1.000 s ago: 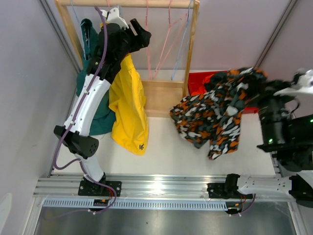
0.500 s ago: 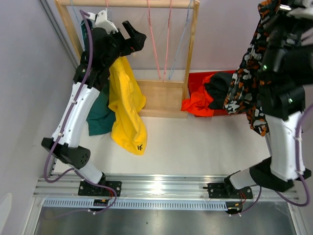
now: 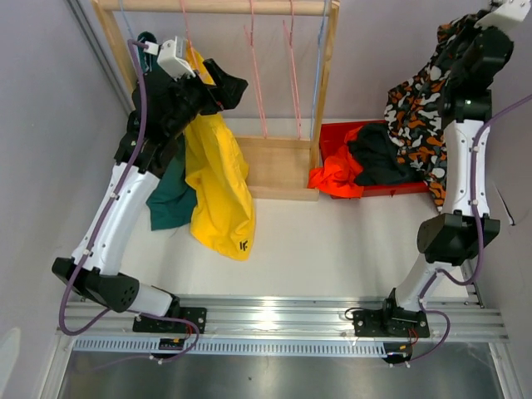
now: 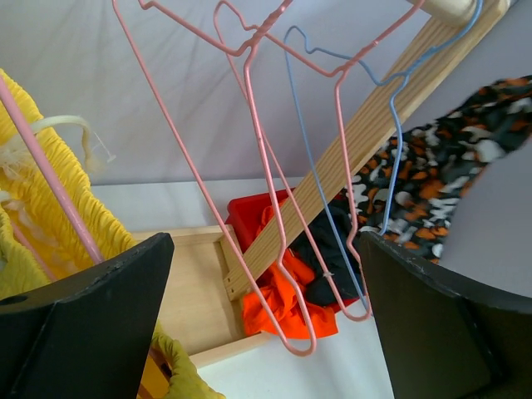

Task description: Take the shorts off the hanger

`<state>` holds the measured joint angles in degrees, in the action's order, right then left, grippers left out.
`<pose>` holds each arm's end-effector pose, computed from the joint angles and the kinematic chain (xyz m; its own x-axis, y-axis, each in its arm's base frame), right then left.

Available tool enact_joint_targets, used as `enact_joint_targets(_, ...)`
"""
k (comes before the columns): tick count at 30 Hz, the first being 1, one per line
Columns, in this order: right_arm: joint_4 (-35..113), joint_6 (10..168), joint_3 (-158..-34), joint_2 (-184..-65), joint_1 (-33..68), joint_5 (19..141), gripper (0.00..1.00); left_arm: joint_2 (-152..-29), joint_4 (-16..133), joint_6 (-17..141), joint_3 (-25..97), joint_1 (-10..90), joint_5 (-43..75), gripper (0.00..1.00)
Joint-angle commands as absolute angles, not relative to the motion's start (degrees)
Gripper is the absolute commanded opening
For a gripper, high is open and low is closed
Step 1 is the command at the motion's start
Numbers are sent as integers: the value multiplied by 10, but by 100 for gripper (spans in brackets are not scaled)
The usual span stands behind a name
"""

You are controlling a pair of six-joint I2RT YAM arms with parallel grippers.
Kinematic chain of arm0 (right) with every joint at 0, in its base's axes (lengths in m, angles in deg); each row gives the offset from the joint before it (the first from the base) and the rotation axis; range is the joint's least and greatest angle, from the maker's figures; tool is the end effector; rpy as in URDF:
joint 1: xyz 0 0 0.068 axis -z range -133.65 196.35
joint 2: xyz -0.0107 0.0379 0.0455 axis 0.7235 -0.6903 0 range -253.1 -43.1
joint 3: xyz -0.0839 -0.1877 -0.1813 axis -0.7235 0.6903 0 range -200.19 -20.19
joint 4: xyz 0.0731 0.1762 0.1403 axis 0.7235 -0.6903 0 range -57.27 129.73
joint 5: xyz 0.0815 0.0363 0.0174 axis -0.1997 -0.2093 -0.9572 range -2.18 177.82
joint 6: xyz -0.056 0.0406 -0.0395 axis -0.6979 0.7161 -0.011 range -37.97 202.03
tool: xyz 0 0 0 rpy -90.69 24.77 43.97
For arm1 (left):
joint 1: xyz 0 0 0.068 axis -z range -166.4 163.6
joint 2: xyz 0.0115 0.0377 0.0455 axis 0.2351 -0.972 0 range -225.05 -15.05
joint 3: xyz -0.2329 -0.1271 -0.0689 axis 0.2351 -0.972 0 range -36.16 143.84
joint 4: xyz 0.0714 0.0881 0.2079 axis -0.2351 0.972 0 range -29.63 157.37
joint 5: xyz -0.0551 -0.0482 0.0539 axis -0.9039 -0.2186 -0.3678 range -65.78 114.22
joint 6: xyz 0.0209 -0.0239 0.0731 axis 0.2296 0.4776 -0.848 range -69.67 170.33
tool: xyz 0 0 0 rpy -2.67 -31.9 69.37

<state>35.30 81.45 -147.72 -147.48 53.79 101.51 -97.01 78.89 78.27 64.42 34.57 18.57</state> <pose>0.3910 -0.0675 0.5567 0.3147 -0.0511 -0.9478 0.3514 0.9339 0.0663 0.2900 -0.1183 0.5031 -0.2086 -0.4195 -0.8835 0.3967 0.7894 -0.4684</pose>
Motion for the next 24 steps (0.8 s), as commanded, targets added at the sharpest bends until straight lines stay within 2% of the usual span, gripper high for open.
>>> enact_joint_targets(1,455,900,-1401,-1458,545,975,0,-936,788,776,651,343,160,99)
enact_joint_targets(7,533,1033,-1086,-1418,545,985,0,-931,836,754,704,344,176,99)
enact_joint_targets(8,531,1046,-1037,-1414,546,980,8,-930,849,748,712,344,188,99)
enact_joint_targets(9,528,1058,-1013,-1410,545,964,24,-928,855,743,719,344,201,99)
enact_joint_targets(10,542,1074,-989,-1404,544,954,47,-926,861,733,725,344,211,99)
enact_joint_targets(11,554,1080,-961,-1395,542,953,98,-923,866,729,726,344,230,99)
enact_joint_targets(17,557,1077,-832,-1279,514,973,99,-920,886,718,750,344,259,99)
enact_joint_targets(24,498,1069,-726,-1064,490,955,99,-949,910,690,789,343,343,99)
